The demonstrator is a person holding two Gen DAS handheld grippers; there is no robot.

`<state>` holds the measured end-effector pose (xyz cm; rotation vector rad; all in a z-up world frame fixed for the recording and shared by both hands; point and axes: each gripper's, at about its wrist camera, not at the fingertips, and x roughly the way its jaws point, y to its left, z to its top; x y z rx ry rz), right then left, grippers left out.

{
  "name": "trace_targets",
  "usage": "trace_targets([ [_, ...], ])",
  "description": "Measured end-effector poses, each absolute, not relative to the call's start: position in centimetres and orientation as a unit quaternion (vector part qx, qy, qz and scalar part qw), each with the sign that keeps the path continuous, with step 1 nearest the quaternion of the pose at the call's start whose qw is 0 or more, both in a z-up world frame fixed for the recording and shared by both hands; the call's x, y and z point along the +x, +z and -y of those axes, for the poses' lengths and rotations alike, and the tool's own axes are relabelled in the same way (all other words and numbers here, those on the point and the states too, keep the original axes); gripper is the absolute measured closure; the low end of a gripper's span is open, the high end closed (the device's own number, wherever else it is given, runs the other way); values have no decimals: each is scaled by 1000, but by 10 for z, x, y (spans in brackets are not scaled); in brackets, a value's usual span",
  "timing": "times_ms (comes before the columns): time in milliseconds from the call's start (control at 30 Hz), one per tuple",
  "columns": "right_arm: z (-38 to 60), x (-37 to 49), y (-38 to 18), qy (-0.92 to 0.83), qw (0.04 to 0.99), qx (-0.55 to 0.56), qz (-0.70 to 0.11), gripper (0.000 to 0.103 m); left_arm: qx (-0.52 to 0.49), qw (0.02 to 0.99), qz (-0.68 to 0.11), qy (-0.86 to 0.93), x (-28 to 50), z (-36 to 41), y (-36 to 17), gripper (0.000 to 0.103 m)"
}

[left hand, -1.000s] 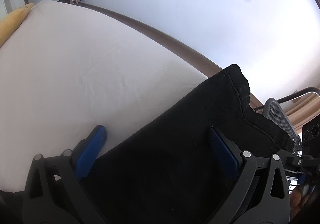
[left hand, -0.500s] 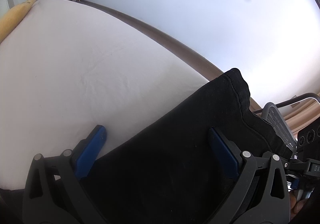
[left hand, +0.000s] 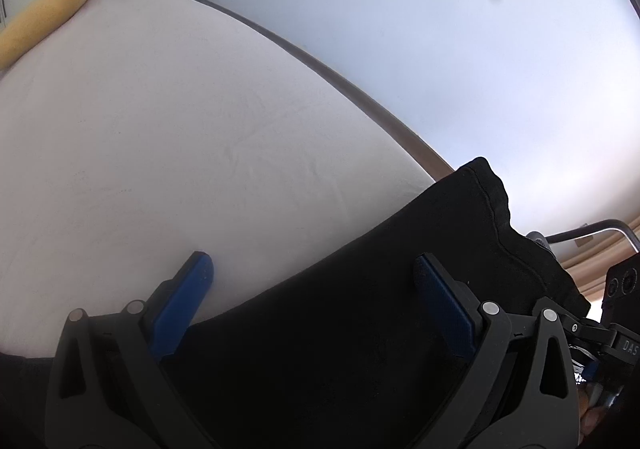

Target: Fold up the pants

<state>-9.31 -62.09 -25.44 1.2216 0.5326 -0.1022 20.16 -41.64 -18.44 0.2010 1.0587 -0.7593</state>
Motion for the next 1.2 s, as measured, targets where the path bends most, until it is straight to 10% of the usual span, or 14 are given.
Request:
trace_targets([
  [767, 507, -26, -152, 3, 912, 269, -310, 94, -119, 769, -541, -321, 181, 219, -175, 3],
  [1200, 397, -2, -184, 99, 895, 160, -403, 94, -234, 762, -543, -263, 148, 103, -205, 3],
])
